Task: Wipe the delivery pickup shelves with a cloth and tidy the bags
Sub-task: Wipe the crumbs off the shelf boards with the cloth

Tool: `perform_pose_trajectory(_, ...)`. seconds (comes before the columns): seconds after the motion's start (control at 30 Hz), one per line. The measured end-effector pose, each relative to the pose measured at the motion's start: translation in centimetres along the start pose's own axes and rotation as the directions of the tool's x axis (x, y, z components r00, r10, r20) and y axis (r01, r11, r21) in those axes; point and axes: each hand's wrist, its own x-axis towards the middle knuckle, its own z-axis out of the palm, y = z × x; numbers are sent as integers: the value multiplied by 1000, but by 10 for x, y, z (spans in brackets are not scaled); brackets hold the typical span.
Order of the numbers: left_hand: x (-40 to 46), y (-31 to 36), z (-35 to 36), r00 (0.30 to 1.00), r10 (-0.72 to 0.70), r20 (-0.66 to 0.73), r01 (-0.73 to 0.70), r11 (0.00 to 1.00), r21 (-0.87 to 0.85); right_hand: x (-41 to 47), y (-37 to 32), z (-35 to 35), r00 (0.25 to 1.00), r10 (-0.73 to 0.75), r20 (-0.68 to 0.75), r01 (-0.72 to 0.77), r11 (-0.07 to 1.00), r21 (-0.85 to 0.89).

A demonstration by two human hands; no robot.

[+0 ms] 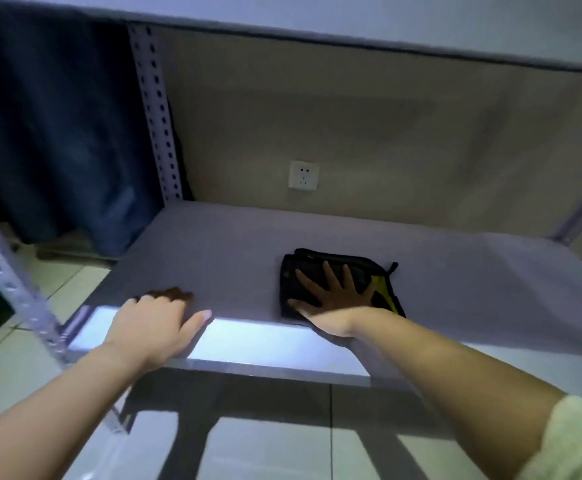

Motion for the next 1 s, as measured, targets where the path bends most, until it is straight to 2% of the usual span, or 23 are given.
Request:
perform_pose_trajectory(0.13,-15,-31,7,994,-88,71,84,995,59,32,-72,4,999,25,-44,-26,1000,-3)
perform_pose_trajectory(0.23,-16,-41,4,986,-131,102,132,991,-7,45,-127,8,998,-1,-65,2,1000,17)
perform_pose_trajectory(0.37,-10,-38,-2,989,-126,75,132,988,-80,48,-174,15,968,-237,-79,236,971,-28)
perform_pose_trajectory(0.47,-9,-44,3,983,-177,44,180,980,-81,39,-167,23,914,-394,-101,388,919,-69)
perform_pose_trajectory(0.53,-8,-49,6,980,-197,25,198,975,-96,34,-144,25,896,-426,-126,418,905,-85)
perform_pose_trajectory(0.6,-2,-50,7,987,-163,-4,161,976,-145,31,-115,25,914,-374,-155,364,927,-93)
perform_pose_trajectory(0.73,24,-48,16,996,-85,-30,76,973,-218,46,-72,15,974,-111,-198,103,993,-51)
perform_pose_trajectory(0.83,42,-49,29,998,-68,-6,66,973,-222,71,-65,8,981,38,-191,-39,999,-3)
perform_pose_trajectory(0.93,48,-52,38,999,-43,-3,41,967,-251,118,-65,5,983,153,-99,-148,988,54)
perform_pose_trajectory(1.0,49,-53,42,998,-65,-26,55,958,-282,146,-84,-1,985,166,-48,-163,985,56)
